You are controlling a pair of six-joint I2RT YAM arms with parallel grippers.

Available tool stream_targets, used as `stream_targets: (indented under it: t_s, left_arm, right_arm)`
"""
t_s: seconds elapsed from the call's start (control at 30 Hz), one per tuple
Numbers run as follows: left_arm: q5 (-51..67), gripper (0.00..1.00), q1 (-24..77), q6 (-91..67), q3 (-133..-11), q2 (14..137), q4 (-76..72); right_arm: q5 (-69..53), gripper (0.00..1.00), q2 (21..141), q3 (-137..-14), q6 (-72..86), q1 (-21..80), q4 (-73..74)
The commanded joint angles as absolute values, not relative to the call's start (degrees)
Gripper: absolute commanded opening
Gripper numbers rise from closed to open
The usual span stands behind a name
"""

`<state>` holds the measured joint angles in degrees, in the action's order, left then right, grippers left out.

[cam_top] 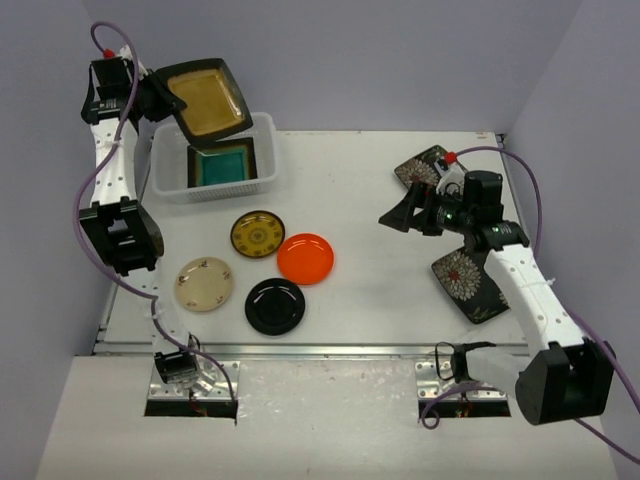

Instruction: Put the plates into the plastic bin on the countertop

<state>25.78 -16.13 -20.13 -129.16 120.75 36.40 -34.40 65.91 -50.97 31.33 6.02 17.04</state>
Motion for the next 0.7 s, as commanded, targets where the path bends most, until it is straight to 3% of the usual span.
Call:
stream_targets:
  t_s: [0.0,0.3,0.53,0.67]
  left_arm:
    - [35.1,0.00,-18.5,-16.0,-134.3,124.0,37.5]
    - [44.6,0.00,-20.5,-15.6,-133.1,133.4,34.6]
    - [33.8,0.01,-20.4,-12.5,-134.3,137.5,39.9]
    - [30.2,0.10,-20.0,-10.8,-135.8,138.8,40.9]
  right_arm:
    - [-28.9,0.99,60.7,-49.4,26.2,5.9,21.5]
    - [-30.6,0.99,58.4,-48.3,25.5,5.9,21.2]
    - [-33.4,0.99,60.9,-48.0,26.2,5.9,19.0]
    - [-33.6,0.99,60.6,-47.3,26.3,5.9,17.4]
